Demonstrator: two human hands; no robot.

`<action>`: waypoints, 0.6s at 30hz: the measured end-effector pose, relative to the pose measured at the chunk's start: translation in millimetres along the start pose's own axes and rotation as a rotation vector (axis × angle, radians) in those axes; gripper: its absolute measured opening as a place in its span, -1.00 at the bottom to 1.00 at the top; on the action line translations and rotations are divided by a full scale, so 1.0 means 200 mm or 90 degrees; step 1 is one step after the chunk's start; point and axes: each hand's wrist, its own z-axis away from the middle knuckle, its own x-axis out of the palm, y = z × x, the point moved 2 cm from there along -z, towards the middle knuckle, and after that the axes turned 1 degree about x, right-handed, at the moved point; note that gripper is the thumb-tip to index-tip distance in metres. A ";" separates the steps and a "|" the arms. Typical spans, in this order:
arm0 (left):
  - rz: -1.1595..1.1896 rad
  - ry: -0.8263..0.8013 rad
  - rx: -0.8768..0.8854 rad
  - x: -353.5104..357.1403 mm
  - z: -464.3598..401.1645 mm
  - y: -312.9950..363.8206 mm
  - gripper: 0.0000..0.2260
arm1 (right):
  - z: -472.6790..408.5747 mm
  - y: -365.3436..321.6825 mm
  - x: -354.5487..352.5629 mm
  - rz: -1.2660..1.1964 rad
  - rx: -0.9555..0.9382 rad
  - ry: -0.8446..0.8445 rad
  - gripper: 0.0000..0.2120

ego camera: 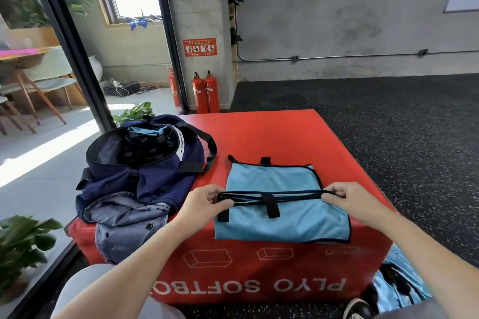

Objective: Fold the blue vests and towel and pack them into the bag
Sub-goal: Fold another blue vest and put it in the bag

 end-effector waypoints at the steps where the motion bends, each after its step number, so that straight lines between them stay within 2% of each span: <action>1: 0.016 0.007 -0.003 0.00 -0.02 0.00 -0.90 | -0.02 -0.01 0.00 -0.003 0.004 0.006 -0.89; 13: 0.015 0.041 -0.033 0.07 -0.56 -0.08 -0.84 | -0.47 0.01 -0.09 0.002 0.017 0.078 -0.90; 18: -0.064 0.055 -0.063 0.12 -0.75 -0.19 -0.78 | -0.66 0.05 -0.08 0.038 0.030 0.077 -0.89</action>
